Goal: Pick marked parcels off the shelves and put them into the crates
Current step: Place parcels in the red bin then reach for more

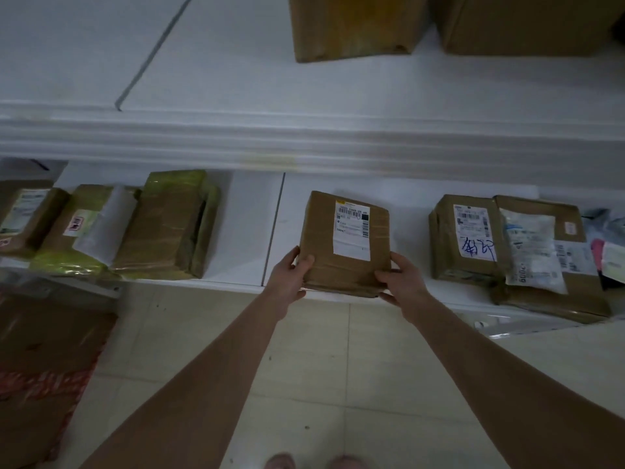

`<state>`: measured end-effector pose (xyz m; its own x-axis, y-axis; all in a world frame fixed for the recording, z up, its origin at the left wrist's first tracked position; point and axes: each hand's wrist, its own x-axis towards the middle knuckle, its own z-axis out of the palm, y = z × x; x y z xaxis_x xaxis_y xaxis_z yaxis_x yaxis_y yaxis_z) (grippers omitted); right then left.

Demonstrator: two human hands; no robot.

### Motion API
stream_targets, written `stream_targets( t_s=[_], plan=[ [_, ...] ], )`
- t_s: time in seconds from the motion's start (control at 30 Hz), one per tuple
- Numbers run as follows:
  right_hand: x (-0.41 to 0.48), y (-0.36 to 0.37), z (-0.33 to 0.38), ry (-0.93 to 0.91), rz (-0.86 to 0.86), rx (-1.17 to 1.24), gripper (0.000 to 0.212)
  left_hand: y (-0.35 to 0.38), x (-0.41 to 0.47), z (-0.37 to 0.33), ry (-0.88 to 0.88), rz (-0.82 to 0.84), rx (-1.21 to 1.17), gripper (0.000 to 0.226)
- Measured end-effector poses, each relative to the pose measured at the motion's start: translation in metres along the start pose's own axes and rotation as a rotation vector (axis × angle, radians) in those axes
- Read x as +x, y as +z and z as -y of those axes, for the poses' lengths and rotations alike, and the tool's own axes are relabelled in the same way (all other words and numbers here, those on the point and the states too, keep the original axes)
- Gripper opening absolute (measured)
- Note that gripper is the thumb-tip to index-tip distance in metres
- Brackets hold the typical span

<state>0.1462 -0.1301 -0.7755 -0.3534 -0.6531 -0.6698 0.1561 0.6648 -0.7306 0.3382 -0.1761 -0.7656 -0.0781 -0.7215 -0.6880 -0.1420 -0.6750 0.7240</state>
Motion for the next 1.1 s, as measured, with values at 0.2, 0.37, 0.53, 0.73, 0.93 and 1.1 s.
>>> stream_targets(
  t_s=[0.2, 0.37, 0.53, 0.73, 0.93, 1.1],
  plan=[
    [0.043, 0.01, -0.006, -0.106, 0.056, -0.049, 0.049, 0.014, 0.044, 0.007, 0.038, -0.059, 0.126, 0.05],
    [0.049, 0.025, -0.007, -0.192, 0.009, -0.451, 0.052, 0.008, 0.045, 0.003, 0.04, 0.063, 0.06, 0.066],
    [0.028, 0.096, 0.001, -0.451, -0.312, -0.799, 0.054, -0.065, 0.057, -0.001, 0.241, -0.207, 0.512, 0.06],
    [0.002, 0.263, -0.004, -0.428, 0.076, -0.71, 0.07, -0.205, 0.068, -0.008, 0.405, -0.51, 0.876, 0.056],
    [0.01, 0.385, -0.002, -0.286, 0.271, -0.521, 0.071, -0.297, 0.094, -0.011, 0.204, -0.439, 1.071, 0.061],
    [0.008, 0.394, -0.008, -0.239, 0.212, -0.541, 0.051, -0.312, 0.114, -0.007, 0.057, -0.276, 1.147, 0.064]
  ],
)
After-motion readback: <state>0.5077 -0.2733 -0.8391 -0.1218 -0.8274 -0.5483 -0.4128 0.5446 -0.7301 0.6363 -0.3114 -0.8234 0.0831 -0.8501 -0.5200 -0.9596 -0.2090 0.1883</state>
